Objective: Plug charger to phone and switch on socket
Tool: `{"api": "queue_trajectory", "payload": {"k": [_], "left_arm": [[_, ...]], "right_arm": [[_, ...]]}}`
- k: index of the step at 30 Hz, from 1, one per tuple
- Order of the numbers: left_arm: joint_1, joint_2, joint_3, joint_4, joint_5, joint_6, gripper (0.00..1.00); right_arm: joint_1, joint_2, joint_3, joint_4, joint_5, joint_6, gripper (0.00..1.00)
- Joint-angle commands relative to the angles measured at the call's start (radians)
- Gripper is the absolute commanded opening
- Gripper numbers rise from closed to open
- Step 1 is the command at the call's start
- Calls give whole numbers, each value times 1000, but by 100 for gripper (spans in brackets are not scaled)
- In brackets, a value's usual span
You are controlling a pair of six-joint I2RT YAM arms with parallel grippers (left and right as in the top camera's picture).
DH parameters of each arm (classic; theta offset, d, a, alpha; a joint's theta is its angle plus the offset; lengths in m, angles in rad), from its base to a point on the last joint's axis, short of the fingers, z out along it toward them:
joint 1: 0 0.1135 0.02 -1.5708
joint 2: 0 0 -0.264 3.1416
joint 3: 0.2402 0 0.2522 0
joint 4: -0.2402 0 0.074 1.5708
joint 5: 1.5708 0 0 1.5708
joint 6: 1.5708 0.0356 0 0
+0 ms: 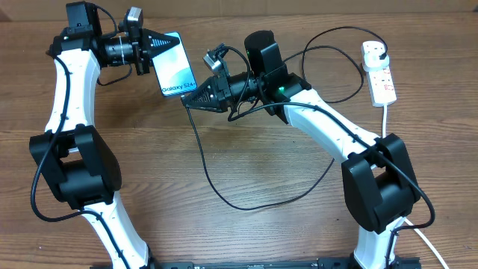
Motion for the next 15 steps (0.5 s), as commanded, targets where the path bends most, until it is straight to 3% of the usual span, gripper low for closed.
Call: {"api": "queue_trajectory", "payload": {"k": [1,15], "left_arm": [[0,2,15,-2,15,-20,4],[-2,2,15,16,-3,-40,5]], "right_arm": [[-18,-7,19,27,-29,23,4],[-24,-7,19,45,-79,48,4]]}}
